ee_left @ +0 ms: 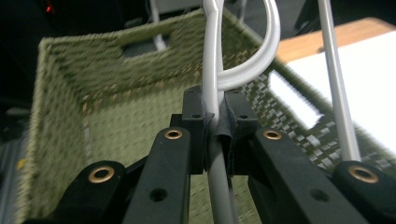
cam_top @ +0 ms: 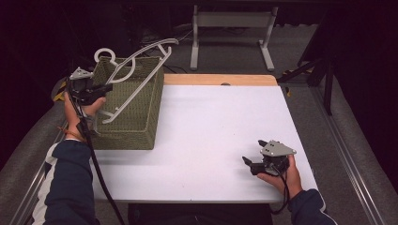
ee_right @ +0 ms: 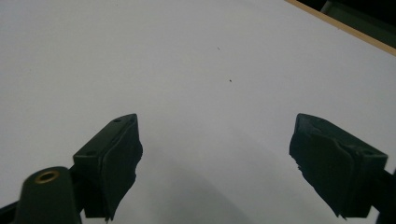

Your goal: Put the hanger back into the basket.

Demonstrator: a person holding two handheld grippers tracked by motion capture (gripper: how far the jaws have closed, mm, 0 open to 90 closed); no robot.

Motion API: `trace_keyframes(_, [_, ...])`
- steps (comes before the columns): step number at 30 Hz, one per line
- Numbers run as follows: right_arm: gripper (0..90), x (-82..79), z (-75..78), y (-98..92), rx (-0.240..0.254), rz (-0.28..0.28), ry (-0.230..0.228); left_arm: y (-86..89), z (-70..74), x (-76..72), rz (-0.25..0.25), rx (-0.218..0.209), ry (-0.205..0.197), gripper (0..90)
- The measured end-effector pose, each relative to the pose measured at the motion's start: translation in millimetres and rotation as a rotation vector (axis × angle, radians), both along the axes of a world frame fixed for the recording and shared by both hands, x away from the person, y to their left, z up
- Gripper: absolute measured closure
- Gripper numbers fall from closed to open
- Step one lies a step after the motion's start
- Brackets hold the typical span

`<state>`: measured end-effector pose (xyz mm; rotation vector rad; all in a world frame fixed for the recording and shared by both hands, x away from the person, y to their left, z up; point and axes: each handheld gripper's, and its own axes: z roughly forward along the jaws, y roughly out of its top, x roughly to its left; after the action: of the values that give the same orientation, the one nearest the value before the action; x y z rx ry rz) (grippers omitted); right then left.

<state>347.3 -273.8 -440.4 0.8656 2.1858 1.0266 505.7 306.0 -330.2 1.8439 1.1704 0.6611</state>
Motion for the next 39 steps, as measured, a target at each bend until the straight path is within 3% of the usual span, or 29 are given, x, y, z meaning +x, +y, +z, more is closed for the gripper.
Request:
trace_keyframes(3, [16.4, -0.2, -0.6, 0.6, -0.003, 0.001, 0.004, 5.0, -5.0, 6.4, 0.013, 0.017, 0.043, 80.8])
trace_keyframes(5, [16.4, -0.3, -0.6, 0.8, -0.006, 0.003, 0.004, 5.8, -9.0, 10.3, 0.022, 0.072, 0.08, 80.7])
trace_keyframes(8, [16.4, -0.4, -0.1, 0.8, -0.005, 0.005, 0.001, 6.6, -14.1, 15.1, 0.039, 0.107, 0.122, 79.5])
trace_keyframes(10, [16.4, -0.3, -0.1, 0.7, -0.007, 0.004, 0.001, 5.8, -17.1, 17.7, 0.022, 0.134, 0.154, 77.8])
trace_keyframes(12, [16.4, -0.2, -0.2, 0.6, -0.006, 0.004, 0.002, 2.1, -19.8, 20.4, 0.049, 0.211, 0.182, 71.2])
trace_keyframes(14, [16.5, -0.4, -0.2, 0.8, -0.012, 0.005, 0.005, 0.9, -21.9, 22.2, 0.009, 0.231, 0.21, 65.9])
trace_keyframes(16, [16.5, 0.0, -0.5, 0.9, -0.011, 0.006, 0.008, 1.6, -19.9, 21.4, 0.068, 0.254, 0.185, 55.8])
trace_keyframes(18, [16.6, -0.1, -1.0, 2.0, -0.017, 0.007, 0.007, 3.7, -17.2, 20.5, 0.084, 0.236, 0.171, 44.0])
trace_keyframes(23, [16.8, -0.3, -0.5, 2.3, -0.02, 0.012, 0.005, 2.6, -9.1, 14.1, 0.085, 0.219, 0.123, 37.8])
trace_keyframes(26, [16.8, -0.8, 0.1, 2.2, -0.019, 0.011, 0.002, 0.0, -4.0, 7.7, 0.064, 0.158, 0.075, 33.7])
trace_keyframes(35, [16.7, -2.8, 3.3, 2.2, -0.002, 0.009, -0.027, -18.1, 2.7, -12.1, -0.028, 0.087, -0.066, 22.1])
trace_keyframes(39, [16.7, -3.8, 3.7, 3.1, 0.005, 0.012, -0.035, -27.7, 5.4, -26.1, -0.098, 0.056, -0.139, 18.8])
